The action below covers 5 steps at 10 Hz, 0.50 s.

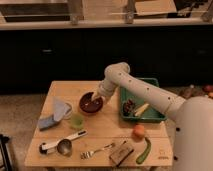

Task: Stack bowls on top of each other

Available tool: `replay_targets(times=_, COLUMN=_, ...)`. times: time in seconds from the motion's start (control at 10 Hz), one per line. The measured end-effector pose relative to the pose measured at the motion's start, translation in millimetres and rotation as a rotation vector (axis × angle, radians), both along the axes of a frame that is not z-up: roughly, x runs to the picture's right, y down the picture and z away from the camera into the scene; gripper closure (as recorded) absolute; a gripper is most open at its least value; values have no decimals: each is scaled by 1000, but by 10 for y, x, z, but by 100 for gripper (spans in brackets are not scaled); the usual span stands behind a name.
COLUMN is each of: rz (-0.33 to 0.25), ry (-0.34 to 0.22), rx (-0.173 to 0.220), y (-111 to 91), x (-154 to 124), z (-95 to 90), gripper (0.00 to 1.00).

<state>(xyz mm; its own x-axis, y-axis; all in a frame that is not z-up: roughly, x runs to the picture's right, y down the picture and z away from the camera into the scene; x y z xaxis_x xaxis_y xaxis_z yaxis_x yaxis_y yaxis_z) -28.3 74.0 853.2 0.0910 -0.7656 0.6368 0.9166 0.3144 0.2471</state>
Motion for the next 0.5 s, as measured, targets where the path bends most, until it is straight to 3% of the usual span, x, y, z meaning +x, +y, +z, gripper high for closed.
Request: replay_targets(times=0.5, rz=-16, ry=8, rx=-10, y=-18, x=-55, z=10, gripper=20)
